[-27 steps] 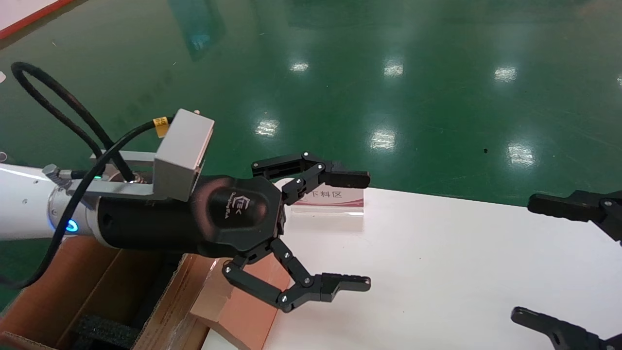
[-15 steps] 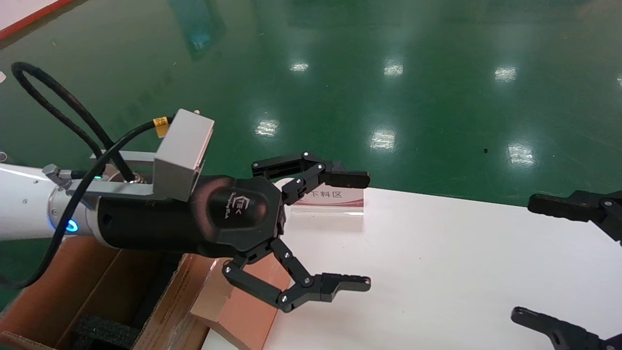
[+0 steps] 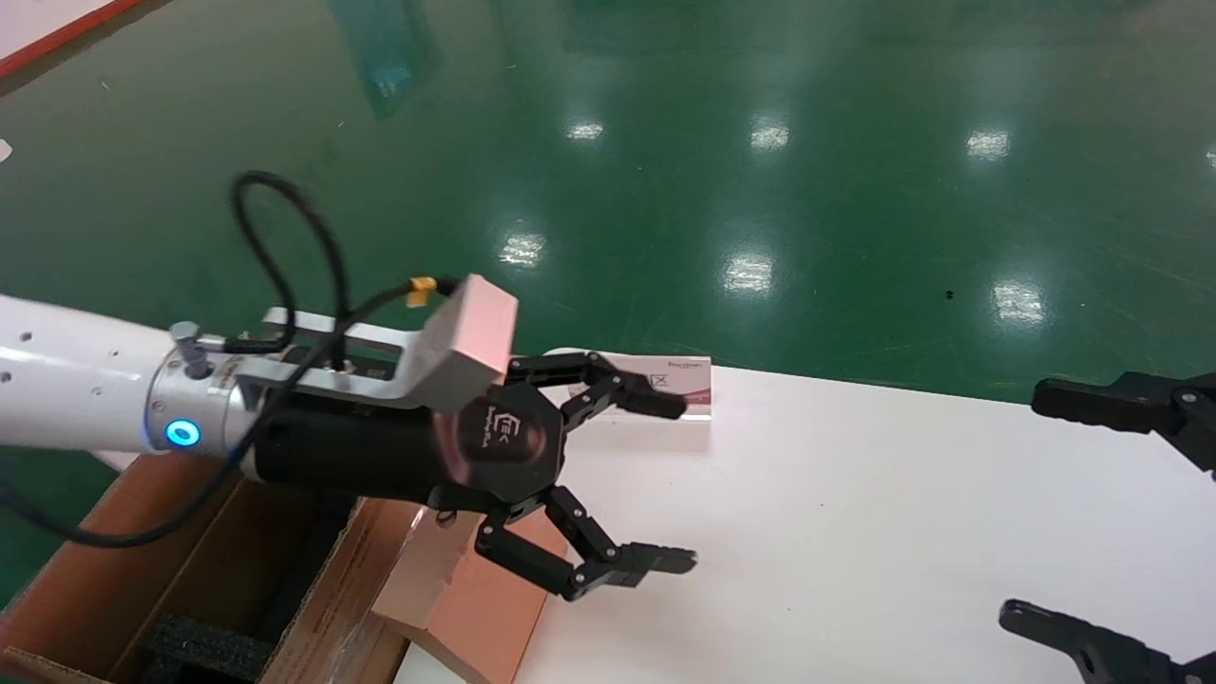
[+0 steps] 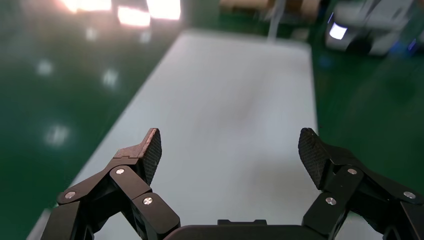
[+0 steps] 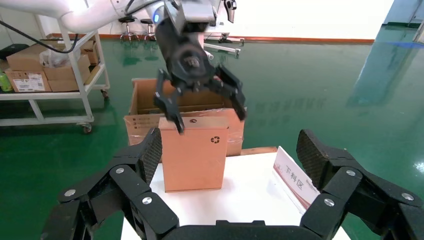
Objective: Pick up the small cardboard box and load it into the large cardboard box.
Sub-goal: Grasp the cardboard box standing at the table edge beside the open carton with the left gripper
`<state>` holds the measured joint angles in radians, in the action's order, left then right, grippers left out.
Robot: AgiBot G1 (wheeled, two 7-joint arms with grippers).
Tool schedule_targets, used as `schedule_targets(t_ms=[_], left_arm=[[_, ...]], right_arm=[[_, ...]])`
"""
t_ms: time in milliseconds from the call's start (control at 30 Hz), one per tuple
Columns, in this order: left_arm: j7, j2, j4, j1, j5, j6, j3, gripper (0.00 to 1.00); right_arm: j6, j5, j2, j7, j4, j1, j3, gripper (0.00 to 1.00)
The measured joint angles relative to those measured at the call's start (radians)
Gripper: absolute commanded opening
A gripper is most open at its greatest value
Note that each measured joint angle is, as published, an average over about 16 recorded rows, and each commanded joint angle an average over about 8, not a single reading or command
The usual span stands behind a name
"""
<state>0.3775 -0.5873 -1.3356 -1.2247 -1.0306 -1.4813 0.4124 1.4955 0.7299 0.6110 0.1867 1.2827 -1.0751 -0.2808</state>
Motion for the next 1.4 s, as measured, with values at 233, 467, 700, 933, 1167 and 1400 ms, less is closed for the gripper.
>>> schedule_targets(t_ms=[233,467,700,933,1167,1400], left_arm=[[0.170,-0.026,-0.015,-0.175,-0.240,-0.045,0.128,1.00],[0.349,-0.079,-0.019,-0.355,-0.422,-0.084,0.279,1.00],[0.500,-0.110,-0.020,-0.496,-0.489,-0.095,0.440,1.00],[0.636,-0.120,-0.018,-0.609,-0.497,-0.099,0.605,1.00],[0.760,-0.132,-0.017,-0.713,-0.512,-0.099,0.772,1.00],[0.866,-0.158,-0.017,-0.809,-0.529,-0.097,0.931,1.00]], right_arm=[[0.000,0.000,0.000,0.000,0.000,0.000,-0.001,1.00],[0.000,-0.001,0.000,-0.001,0.000,0.000,-0.001,1.00],[-0.001,-0.001,-0.001,-0.001,0.000,0.000,-0.002,1.00],[-0.001,-0.001,-0.001,-0.001,0.000,-0.001,-0.002,1.00],[-0.001,-0.002,-0.001,-0.001,0.000,-0.001,-0.003,1.00],[-0.001,-0.002,-0.001,-0.002,0.000,-0.001,-0.003,1.00]])
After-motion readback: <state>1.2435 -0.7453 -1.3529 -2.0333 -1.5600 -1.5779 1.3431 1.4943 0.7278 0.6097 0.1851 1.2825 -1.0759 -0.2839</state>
